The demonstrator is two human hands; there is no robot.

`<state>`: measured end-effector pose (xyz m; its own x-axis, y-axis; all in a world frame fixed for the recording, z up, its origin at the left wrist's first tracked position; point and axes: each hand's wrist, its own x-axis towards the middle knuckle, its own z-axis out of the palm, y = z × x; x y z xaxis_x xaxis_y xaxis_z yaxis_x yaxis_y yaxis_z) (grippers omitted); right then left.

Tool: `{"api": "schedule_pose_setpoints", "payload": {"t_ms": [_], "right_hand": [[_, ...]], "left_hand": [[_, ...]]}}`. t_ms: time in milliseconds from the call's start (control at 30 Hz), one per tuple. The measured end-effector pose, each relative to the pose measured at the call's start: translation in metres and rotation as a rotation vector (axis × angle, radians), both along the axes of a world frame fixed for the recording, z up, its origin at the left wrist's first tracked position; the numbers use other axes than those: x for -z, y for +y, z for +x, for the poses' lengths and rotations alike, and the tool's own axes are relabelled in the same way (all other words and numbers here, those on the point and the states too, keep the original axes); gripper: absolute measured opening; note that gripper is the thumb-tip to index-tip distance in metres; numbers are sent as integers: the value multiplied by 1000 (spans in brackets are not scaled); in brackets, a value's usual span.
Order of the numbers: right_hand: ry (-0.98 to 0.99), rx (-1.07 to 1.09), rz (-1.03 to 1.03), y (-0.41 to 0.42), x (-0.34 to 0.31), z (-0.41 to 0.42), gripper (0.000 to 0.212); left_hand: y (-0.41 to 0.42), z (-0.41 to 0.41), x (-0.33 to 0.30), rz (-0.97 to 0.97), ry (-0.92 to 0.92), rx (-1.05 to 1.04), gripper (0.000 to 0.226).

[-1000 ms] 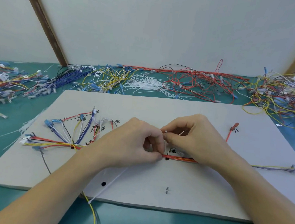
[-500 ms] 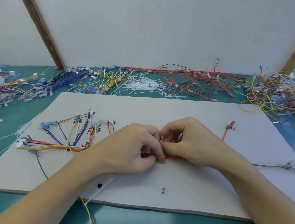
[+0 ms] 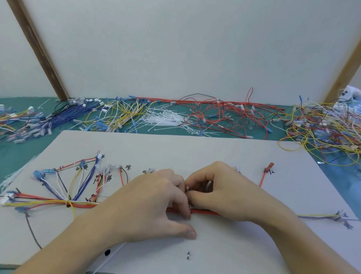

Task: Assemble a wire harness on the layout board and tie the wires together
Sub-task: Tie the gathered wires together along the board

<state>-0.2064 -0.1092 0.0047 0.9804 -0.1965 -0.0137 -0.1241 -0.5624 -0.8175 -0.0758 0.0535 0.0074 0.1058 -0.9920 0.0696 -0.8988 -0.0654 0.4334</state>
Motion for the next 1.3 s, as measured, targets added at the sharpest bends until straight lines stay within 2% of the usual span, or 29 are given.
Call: {"api": "schedule_pose_setpoints", "payload": {"t_ms": [200,500,667,833,1033,1167,1300], "right_hand": [[10,30,-6,0,2,1,15],[34,60,-34,1,0,-1,11],[34,45,-21,1,-2,-2,11],[38,57,-31,0,-2,-2,10],[47,80,-5,0,1,0,11],[44,75,14,-1,3,0,11],[48,64,23,-1,1,-1,12]], "left_hand": [[1,6,-2,42,99,11,43],[-3,-5,-2,39,39,-87,36],[-3,-8,-4,78,-113,-62,50],[-8,-2,-6,123,-59,-11,47],[0,2,4,57,63,-21,45],[2,3,12,-46,72,10,36],[1,0,17,-161,0,37,40]]}}
